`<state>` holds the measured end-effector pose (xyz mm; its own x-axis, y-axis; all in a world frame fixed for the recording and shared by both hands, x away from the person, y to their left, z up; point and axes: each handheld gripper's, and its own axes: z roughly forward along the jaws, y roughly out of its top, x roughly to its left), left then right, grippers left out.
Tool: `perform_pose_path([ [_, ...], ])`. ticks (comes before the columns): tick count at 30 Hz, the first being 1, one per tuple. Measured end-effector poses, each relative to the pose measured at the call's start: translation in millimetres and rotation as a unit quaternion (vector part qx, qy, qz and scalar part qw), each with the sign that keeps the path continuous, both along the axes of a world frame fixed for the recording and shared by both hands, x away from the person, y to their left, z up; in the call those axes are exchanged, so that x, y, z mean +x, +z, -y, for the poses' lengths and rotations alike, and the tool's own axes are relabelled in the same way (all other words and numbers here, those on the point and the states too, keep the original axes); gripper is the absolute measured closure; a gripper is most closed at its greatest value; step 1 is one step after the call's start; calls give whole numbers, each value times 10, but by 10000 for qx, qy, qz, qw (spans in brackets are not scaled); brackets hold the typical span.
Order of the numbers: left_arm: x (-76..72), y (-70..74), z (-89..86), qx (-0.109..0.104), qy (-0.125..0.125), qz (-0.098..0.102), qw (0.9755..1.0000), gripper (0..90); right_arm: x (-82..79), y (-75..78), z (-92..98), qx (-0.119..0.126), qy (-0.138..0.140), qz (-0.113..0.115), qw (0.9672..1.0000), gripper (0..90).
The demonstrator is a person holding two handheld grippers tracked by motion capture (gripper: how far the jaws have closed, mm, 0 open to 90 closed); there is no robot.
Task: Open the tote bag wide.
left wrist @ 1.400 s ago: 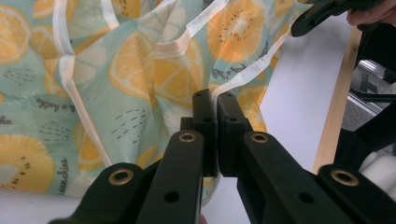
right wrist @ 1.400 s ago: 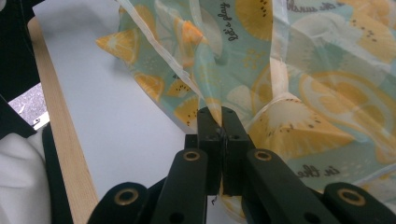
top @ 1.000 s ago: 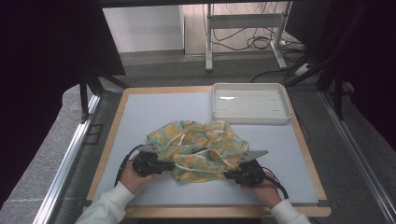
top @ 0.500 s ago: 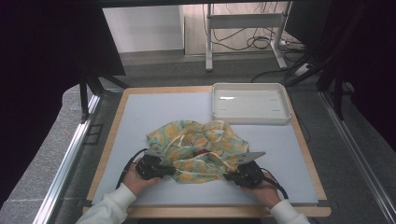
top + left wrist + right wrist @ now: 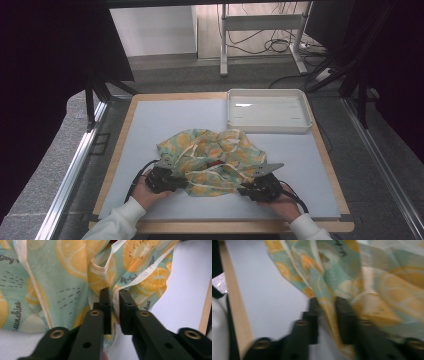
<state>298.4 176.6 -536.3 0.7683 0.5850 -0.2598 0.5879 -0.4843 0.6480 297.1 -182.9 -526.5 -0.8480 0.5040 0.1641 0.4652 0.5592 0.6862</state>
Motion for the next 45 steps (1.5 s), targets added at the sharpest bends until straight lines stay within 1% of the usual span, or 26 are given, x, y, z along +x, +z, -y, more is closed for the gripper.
perform_pose_path([
  [1,0,0,0,0,0,0,10000,762,0,0,0,0,0,0,10000,678],
  [2,-8,8,-1,-22,-6,2,10000,762,-17,10,-2,4,17,62,10000,617],
  [3,-23,25,-3,-37,28,29,10000,704,-32,19,-2,0,-17,133,9999,561],
  [4,-46,62,-16,-65,60,91,9999,624,-66,53,4,60,-32,235,9997,474],
  [5,-46,62,-16,-65,60,91,9999,586,-66,53,4,60,-32,235,9997,474],
  [6,-63,96,-30,-122,78,154,9998,586,-85,69,16,95,-48,289,9995,442],
  [7,-68,117,-43,-157,74,185,9997,549,-112,93,38,153,-66,342,9993,417],
  [8,-89,173,-77,-295,98,255,9992,500,-142,127,82,244,-108,431,9987,376],
  [9,-89,173,-77,-295,98,255,9992,481,-142,127,82,244,-108,431,9987,376],
  [11,-108,210,-102,-376,128,316,9987,468,-167,167,135,416,-201,483,9978,362],
  [13,-128,254,-124,-449,154,373,9982,449,-191,219,172,561,-288,622,9961,351],
  [14,-146,294,-139,-510,146,435,9976,437,-212,280,186,679,-322,724,9945,340],
  [15,-146,294,-139,-510,146,435,9976,433,-216,310,187,685,-336,773,9941,337],
  [16,-176,352,-150,-592,144,552,9966,433,-216,334,187,684,-348,821,9937,337],
  [17,-176,352,-150,-592,144,552,9966,441,-216,334,187,684,-348,821,9937,337],
  [18,-216,422,-153,-613,173,737,9952,449,-192,375,189,700,-403,839,9932,344],
  [19,-216,422,-153,-613,173,737,9952,454,-192,375,189,700,-403,839,9932,344],
  [23,-249,536,-142,-632,257,959,9930,462,-139,407,192,695,-488,851,9927,363],
  [27,-194,563,-156,-637,383,939,9928,464,-80,455,176,734,-554,893,9918,373],
  [28,-143,569,-163,-636,486,909,9926,464,-46,490,162,734,-585,935,9912,377],
  [33,-29,602,-147,-633,637,930,9916,478,30,547,119,751,-638,976,9903,397],
  [35,20,618,-129,-548,676,990,9913,478,74,568,86,731,-645,999,9902,399],
  [37,72,622,-112,-491,685,980,9916,472,99,578,59,752,-677,1011,9897,399],
  [39,118,614,-105,-485,737,952,9915,442,89,577,52,769,-695,1007,9895,399],
  [40,153,604,-109,-417,807,935,9915,434,79,570,56,769,-678,1003,9897,399],
  [45,210,614,-153,-417,914,890,9910,400,39,533,81,745,-693,937,9904,398],
])
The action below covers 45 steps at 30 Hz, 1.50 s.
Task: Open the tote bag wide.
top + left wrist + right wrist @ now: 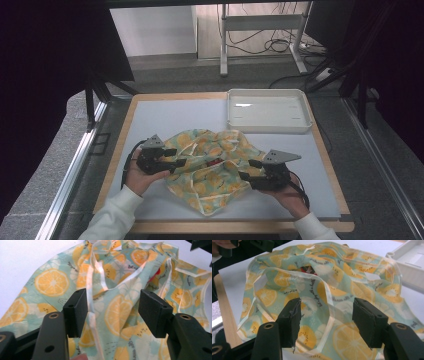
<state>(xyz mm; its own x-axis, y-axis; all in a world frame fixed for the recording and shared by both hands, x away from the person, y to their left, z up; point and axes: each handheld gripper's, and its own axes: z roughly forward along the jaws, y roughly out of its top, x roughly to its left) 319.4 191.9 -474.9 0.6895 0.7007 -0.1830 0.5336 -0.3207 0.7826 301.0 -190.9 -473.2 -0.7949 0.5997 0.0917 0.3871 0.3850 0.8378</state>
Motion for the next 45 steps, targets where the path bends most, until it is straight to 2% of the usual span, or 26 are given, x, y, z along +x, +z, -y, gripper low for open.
perform_pose_path([
  [2,40,11,-9,16,24,-17,10000,395,-7,-13,8,-2,-3,-20,10000,398],
  [3,101,14,-14,32,-15,-62,10000,390,-12,-22,9,-12,-2,-27,10000,398],
  [4,101,14,-14,32,-15,-62,10000,386,-12,-22,9,-12,-2,-27,10000,398],
  [5,176,-4,-2,58,-94,-141,9998,383,-30,-38,-2,-23,34,-43,10000,397],
  [6,176,-4,-2,58,-94,-141,9998,383,-30,-38,-2,-23,34,-43,10000,397],
  [10,332,-80,55,269,-74,-311,9991,386,-59,-54,-22,-80,82,-45,9999,397],
  [11,402,-140,78,328,-91,-446,9984,406,-64,-60,-25,-92,109,-43,9999,395],
  [13,413,-160,88,385,-88,-477,9981,472,-71,-65,-20,-106,116,-54,9999,395],
  [14,422,-184,99,458,-103,-499,9976,472,-71,-65,-20,-106,116,-54,9999,395],
  [17,424,-239,120,545,-178,-580,9967,670,-76,-80,-1,-129,117,-45,9998,395],
  [19,420,-247,128,581,-200,-590,9964,739,-81,-80,9,-121,104,-48,9999,395],
  [20,417,-248,128,578,-200,-584,9964,804,-84,-73,21,-124,85,-26,9999,395],
  [21,409,-243,124,526,-188,-592,9967,827,-83,-71,24,-118,77,-19,9999,395],
  [26,400,-230,114,505,-176,-570,9969,873,-86,-73,28,-121,77,-33,9999,395],
  [38,374,-197,92,288,-159,-570,9978,885,-76,-60,59,-102,21,-53,9999,395],
  [44,341,-190,89,253,-129,-513,9983,887,-6,4,74,-96,-40,3,9999,395],
  [45,337,-189,90,242,-124,-509,9983,887,51,53,65,-85,-68,31,9999,395],
])
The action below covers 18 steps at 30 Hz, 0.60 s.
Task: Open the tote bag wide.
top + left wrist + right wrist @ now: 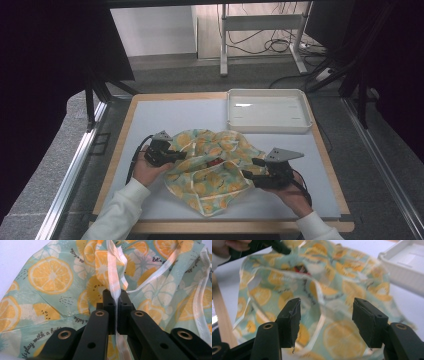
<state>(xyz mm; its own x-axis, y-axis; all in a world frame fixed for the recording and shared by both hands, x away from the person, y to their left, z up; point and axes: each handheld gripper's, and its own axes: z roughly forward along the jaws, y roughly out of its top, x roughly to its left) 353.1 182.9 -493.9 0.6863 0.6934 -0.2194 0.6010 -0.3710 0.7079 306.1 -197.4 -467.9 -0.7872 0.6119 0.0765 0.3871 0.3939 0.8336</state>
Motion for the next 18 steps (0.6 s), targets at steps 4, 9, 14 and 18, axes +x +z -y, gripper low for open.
perform_pose_path([
  [4,1,-4,6,-28,7,-5,10000,886,69,74,-12,-32,-107,-3,9999,395],
  [9,-3,-1,15,-33,-13,-1,10000,886,258,263,-79,5,-215,36,9998,395],
  [14,-11,17,16,-49,-21,22,10000,885,396,327,-174,-53,-197,59,9998,394],
  [18,-12,25,-1,-81,-12,26,10000,886,541,308,-213,-21,-156,-5,9999,403],
])
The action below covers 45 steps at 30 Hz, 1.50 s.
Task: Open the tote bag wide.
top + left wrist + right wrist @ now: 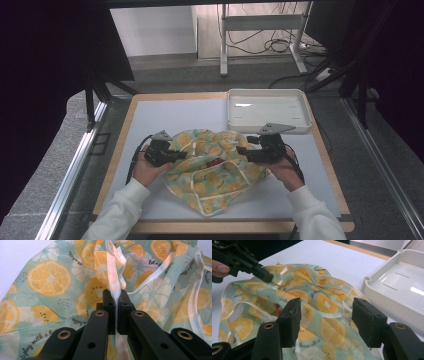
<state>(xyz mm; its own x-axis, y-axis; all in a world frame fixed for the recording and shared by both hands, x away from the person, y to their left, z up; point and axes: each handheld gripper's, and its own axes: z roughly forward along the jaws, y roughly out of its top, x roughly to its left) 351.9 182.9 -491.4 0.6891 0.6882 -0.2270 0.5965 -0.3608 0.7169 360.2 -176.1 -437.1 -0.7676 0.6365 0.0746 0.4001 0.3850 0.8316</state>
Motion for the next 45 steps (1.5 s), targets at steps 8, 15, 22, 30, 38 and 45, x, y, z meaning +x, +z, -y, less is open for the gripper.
perform_pose_path([
  [8,-8,5,-2,-20,-23,1,10000,885,106,-147,5,-80,-44,-94,9999,417],
  [15,-8,-7,10,-14,-28,-15,10000,884,78,-221,-74,-236,164,-138,9995,414],
  [22,-5,-29,24,20,-29,-25,10000,883,122,-339,-202,-477,317,-199,9982,413],
  [30,-19,-36,35,41,-45,-36,10000,881,101,-479,-267,-701,531,-386,9954,408],
  [38,-16,-29,20,39,-28,-20,10000,882,118,-565,-237,-813,607,-515,9935,519],
  [45,-25,-19,22,16,-29,1,10000,883,100,-549,-245,-813,608,-380,9941,803],
])
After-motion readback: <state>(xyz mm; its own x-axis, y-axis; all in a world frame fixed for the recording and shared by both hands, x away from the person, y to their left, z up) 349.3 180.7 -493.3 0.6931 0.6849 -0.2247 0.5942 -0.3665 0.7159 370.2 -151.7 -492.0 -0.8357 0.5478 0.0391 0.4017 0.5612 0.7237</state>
